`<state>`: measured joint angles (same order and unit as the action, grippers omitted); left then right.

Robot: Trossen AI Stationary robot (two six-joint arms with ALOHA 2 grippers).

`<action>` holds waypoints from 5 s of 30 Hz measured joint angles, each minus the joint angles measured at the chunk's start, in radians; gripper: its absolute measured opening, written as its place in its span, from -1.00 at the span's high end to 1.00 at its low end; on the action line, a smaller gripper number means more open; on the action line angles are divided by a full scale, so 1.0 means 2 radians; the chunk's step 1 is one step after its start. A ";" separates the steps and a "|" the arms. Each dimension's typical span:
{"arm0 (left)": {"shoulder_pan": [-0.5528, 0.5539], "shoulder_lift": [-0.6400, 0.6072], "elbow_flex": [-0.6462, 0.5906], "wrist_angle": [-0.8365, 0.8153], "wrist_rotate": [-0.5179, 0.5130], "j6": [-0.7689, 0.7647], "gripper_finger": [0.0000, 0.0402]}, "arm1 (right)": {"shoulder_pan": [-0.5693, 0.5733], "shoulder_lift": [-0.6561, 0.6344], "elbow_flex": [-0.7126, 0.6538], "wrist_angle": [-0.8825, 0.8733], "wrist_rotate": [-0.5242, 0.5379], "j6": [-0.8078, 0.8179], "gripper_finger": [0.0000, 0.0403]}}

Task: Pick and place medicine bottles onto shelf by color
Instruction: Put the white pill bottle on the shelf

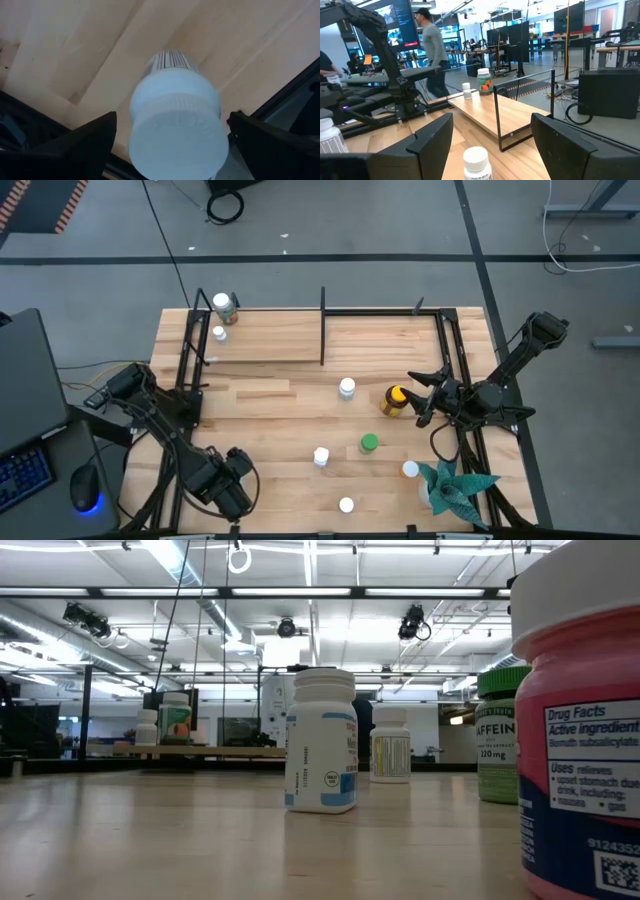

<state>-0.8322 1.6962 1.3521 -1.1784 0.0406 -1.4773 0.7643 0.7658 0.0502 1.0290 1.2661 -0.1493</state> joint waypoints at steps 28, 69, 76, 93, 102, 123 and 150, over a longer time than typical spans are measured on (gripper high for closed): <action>0.106 -0.036 0.000 -0.019 0.017 0.133 -0.18 | 0.012 0.000 0.000 -0.021 0.000 0.021 -0.36; 0.736 -0.077 0.083 -0.160 -0.054 0.888 -0.18 | -0.083 0.000 0.000 -0.029 0.011 -0.045 -0.36; 0.749 -0.077 0.078 -0.148 -0.054 0.914 -0.19 | -0.083 0.000 0.000 -0.028 0.011 -0.036 -0.36; 0.827 -0.074 0.063 -0.105 -0.056 0.965 -0.22 | -0.076 0.000 0.000 -0.025 0.011 -0.028 -0.36; 0.830 -0.053 0.063 -0.114 -0.055 0.957 -0.21 | -0.072 0.000 0.000 -0.025 0.011 -0.029 -0.36; 0.830 -0.053 0.063 -0.100 -0.053 0.897 -0.20 | -0.079 0.000 0.000 -0.018 0.012 -0.046 -0.36; 0.823 -0.016 0.062 -0.115 -0.053 0.829 -0.35 | -0.080 0.000 0.000 -0.018 0.023 -0.062 -0.36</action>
<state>0.8146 1.6638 1.4769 -1.4082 -0.0658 0.1808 0.6052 0.7658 0.0505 0.9928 1.3113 -0.2729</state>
